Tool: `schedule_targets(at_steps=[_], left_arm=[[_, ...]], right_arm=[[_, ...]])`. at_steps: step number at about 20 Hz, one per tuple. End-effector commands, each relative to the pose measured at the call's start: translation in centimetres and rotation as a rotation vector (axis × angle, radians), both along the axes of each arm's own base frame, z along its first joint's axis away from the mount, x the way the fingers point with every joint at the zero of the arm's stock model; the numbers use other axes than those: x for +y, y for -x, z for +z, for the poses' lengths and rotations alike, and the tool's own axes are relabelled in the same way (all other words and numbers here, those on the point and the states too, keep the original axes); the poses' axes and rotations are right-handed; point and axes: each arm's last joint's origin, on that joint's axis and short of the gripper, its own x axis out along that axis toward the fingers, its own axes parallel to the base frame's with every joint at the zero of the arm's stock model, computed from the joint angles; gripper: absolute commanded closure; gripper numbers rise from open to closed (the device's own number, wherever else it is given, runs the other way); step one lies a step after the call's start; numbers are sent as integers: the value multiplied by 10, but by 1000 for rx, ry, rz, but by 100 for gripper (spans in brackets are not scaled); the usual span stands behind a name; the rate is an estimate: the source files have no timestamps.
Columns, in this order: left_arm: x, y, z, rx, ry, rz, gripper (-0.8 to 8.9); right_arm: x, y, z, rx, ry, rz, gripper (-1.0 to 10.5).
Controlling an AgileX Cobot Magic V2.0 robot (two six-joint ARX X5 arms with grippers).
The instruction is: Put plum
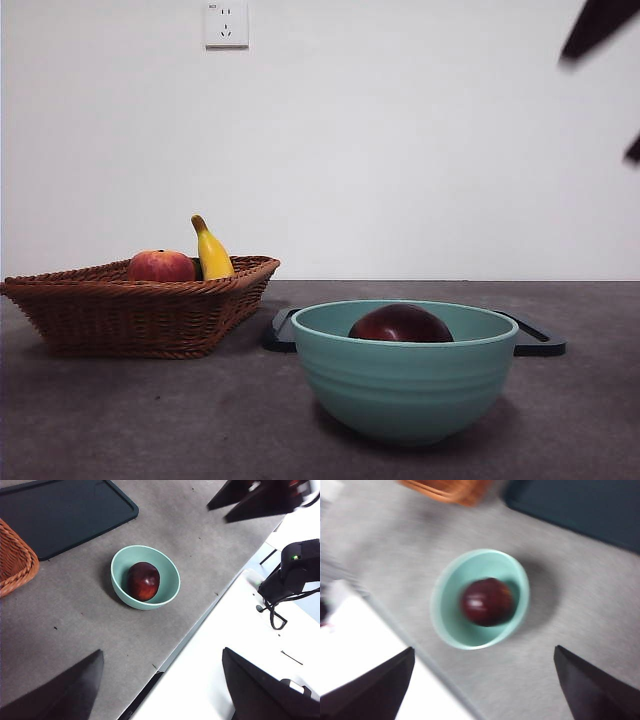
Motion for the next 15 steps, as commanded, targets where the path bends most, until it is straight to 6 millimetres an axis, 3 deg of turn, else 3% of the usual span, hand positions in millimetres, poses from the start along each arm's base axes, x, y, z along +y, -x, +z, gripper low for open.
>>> schedule_targets(at_steps=[1,10,15], left_arm=[[-1,-1,4,-16,10,-10,439],[-1,-1,4,-27,15,-11,440],[-1,-1,4,-27,15,-11,440]], right_arm=[[9,-11,-12,37,19,-44,528],[54,-48,-56,84,184,-4,601],[69,-59,-73,90,223,-13,708]])
